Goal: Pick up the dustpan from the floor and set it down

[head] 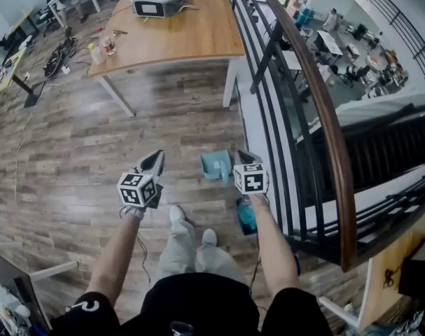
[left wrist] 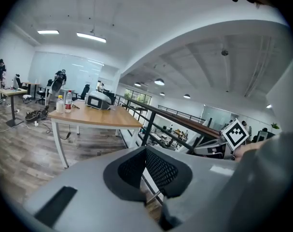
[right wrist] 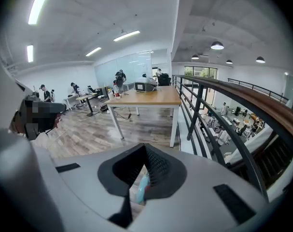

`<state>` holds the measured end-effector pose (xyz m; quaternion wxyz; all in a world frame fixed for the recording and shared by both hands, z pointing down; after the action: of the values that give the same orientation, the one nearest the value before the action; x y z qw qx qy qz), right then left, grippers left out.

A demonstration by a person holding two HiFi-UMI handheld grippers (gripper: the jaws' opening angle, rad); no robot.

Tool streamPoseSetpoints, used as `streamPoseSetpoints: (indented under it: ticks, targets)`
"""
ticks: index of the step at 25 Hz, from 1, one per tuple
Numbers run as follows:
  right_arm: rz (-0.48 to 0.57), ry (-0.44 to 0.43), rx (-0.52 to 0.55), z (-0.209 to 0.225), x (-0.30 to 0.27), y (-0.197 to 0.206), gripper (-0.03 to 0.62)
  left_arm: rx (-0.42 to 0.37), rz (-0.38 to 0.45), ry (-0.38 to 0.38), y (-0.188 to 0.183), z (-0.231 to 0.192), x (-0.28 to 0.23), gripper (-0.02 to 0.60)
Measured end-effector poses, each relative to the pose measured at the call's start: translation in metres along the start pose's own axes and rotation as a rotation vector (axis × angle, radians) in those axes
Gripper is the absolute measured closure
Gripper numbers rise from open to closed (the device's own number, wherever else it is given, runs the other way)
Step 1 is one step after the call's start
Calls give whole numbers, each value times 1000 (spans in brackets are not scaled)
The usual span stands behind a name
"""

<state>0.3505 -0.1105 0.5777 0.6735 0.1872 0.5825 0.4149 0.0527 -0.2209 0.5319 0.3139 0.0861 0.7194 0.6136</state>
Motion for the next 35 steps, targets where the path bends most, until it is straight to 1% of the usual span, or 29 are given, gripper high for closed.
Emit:
streamPoseSetpoints:
  ticks: [5,10,13,16,24,31,35]
  targets:
    - [62,-60,21,-15,35,-15,599,-49,26,-7,-23,14,25,583]
    - [111,-111,22,-30,69,-21,600,-60,62,-26,-41,28,49,583]
    - [117,-139,49,-39,83,-22,600,-67,81,-40,-50,35,63,583]
    - [140,-162,68,-46,93,-24,599,-54,96,-52,-58,42,78,583]
    - [201,-188,126,-64,116,-38,600,-60,122,-108,-58,44,109,583]
    - [209,-215,133,-71,121,-49,599,-58,147,-144,-67,40,127,583]
    - [209,-232,138,-80,120,-49,599,-59,144,-163,-66,33,137,583]
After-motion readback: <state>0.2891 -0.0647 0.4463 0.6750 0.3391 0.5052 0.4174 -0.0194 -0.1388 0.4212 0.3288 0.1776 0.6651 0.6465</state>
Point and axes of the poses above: the fingertips, and each gripper's own axes: x backward along the fingers, z to its right, y out of its underside, the point moved 7 cm from there along x, backward along the fingers, and after that the axes turned 14 degrees about -x, right-handed, at the moved point
